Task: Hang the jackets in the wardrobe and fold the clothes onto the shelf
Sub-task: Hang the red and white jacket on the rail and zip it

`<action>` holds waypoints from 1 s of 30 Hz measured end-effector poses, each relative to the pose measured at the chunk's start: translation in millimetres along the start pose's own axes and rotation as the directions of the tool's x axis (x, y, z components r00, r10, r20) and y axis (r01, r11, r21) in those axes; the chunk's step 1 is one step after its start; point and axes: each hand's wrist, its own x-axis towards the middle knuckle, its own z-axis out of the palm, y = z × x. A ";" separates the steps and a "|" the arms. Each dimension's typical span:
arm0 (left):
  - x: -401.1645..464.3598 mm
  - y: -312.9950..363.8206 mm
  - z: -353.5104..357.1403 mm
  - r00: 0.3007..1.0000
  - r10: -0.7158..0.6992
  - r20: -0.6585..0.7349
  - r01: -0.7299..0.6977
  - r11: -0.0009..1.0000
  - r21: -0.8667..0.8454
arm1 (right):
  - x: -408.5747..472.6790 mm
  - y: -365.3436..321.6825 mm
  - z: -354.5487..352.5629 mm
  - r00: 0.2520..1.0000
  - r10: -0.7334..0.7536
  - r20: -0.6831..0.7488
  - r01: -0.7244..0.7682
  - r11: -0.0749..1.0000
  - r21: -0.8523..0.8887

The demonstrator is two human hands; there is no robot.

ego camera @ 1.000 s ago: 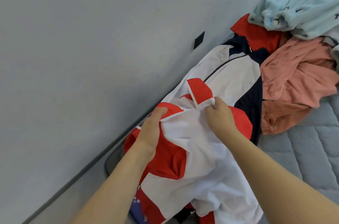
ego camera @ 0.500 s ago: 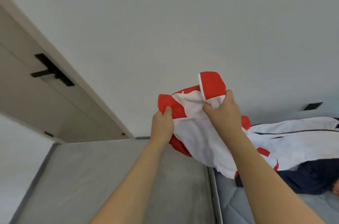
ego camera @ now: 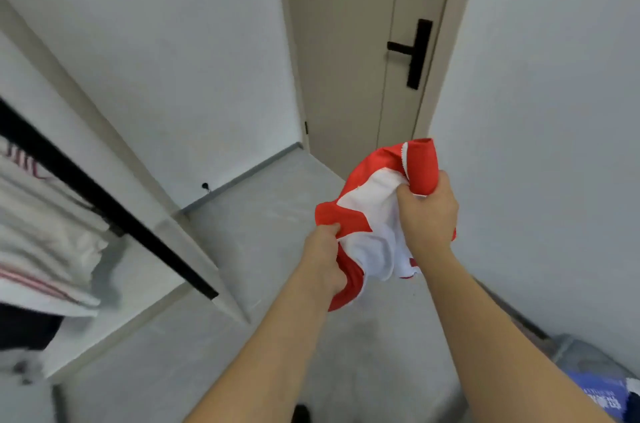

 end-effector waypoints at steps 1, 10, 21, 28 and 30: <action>-2.1 5.2 -26.7 0.999 0.006 -0.045 -0.008 0.999 -0.045 | -17.6 -5.2 21.7 0.997 -0.014 0.073 0.014 1.000 0.002; -80.1 74.6 -296.2 0.882 0.193 -0.431 -0.323 0.912 -0.254 | -217.3 -96.2 185.5 0.685 -0.174 0.707 0.129 0.985 0.117; -189.2 165.8 -540.5 0.793 0.336 -0.508 -0.538 0.777 -0.326 | -380.5 -228.2 355.6 0.224 -0.316 0.922 0.737 0.674 0.052; -173.7 224.8 -610.2 0.810 0.373 -0.453 -0.485 0.860 -0.159 | -394.2 -295.7 450.7 0.518 -0.080 0.852 0.166 0.986 -0.008; -158.7 238.6 -625.6 0.812 0.358 -0.461 -0.449 0.888 -0.101 | -407.7 -314.3 478.5 0.404 0.123 0.906 -0.320 0.947 0.014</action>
